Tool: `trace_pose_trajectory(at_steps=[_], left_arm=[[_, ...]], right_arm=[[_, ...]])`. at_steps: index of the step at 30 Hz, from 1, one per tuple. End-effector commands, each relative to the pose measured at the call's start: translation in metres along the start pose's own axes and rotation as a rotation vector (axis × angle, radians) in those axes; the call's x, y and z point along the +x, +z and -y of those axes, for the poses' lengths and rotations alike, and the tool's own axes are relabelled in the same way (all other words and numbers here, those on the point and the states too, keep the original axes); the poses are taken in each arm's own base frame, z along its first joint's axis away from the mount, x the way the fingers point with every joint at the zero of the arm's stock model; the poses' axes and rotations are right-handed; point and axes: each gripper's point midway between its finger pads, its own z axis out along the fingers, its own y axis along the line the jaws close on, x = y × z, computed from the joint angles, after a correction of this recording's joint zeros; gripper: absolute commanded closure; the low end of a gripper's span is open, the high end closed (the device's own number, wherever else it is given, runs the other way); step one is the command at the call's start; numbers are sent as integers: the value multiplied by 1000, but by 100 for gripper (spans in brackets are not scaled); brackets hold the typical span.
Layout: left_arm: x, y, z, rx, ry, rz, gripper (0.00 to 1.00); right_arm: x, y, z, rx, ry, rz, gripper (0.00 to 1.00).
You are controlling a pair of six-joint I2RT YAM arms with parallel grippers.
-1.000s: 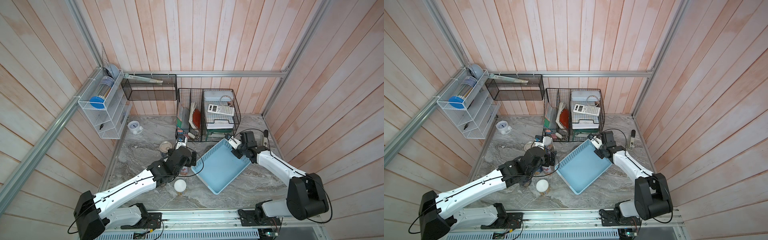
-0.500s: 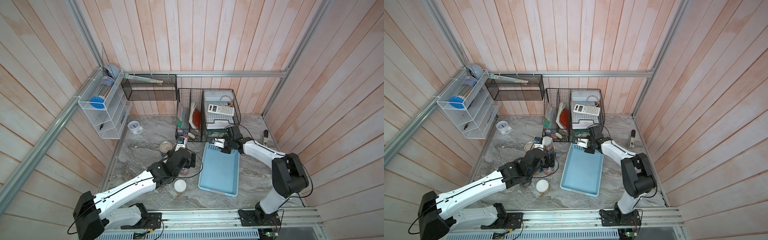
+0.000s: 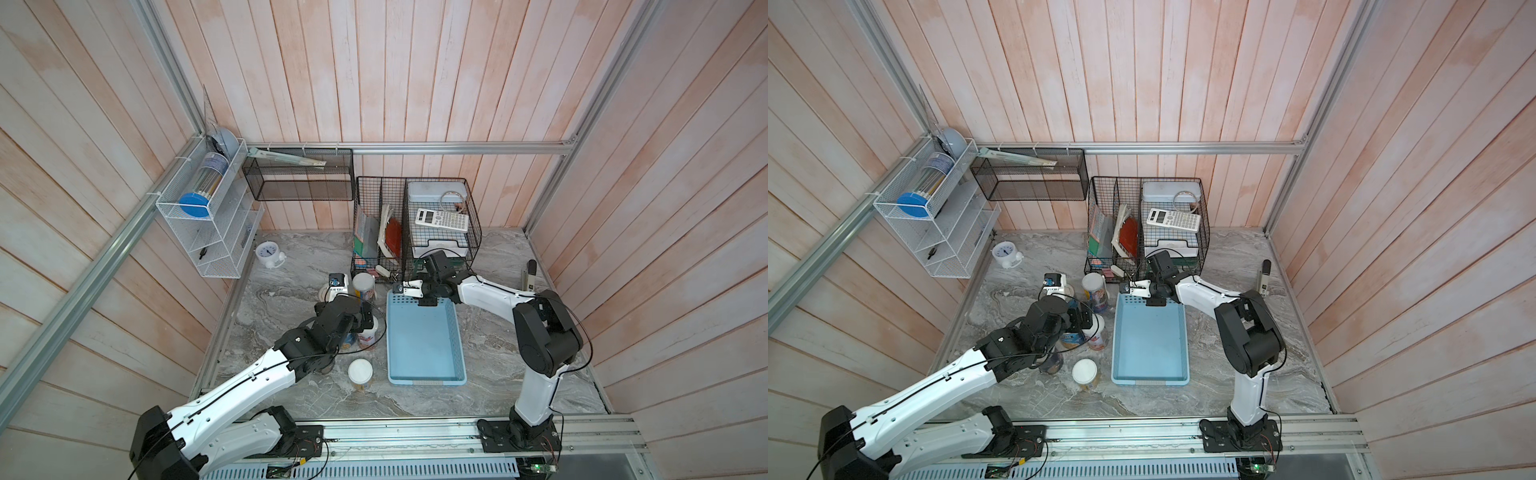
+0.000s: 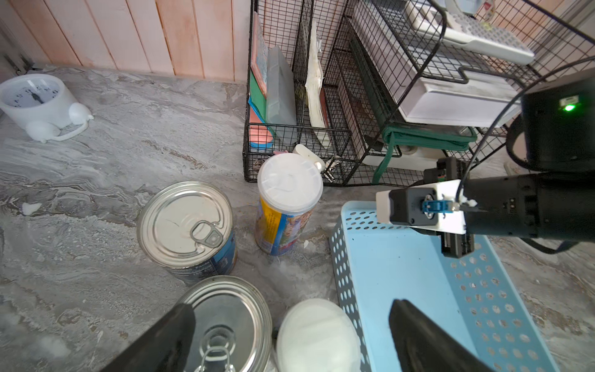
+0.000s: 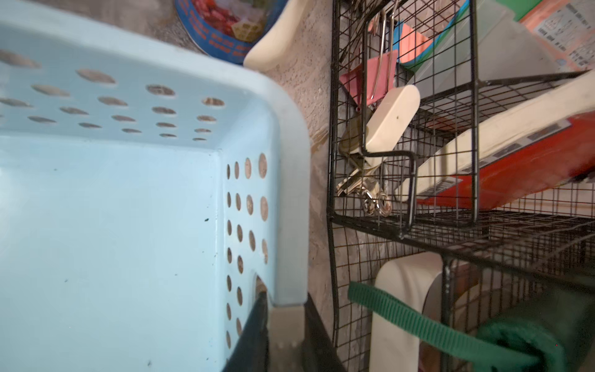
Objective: Put the canned food in the basket
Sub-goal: Adjust the basket at the center of the board, then pick up the canned food from the center of the board.
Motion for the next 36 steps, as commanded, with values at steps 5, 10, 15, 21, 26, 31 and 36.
trace_pose_trajectory(at_steps=[5,10,15,21,26,31,36], left_arm=[[-2,-2,-14,-29,-38,8,0],[-16,1,-17,-30,-27,16,0],[-26,15,2,49,66,-41,0],[-25,51,27,79,202,-173,0],[-19,84,26,60,214,-298,0],[-17,103,12,8,203,-365,0],[-16,121,14,2,215,-398,0]], right_arm=[[-1,0,23,128,34,-30,46],[-11,-31,35,228,103,37,24],[-32,-83,54,340,261,148,24],[-40,-158,88,516,810,382,10],[-32,-170,72,415,1137,379,6],[-19,-176,54,399,1231,334,7],[-16,-181,38,387,1232,361,6]])
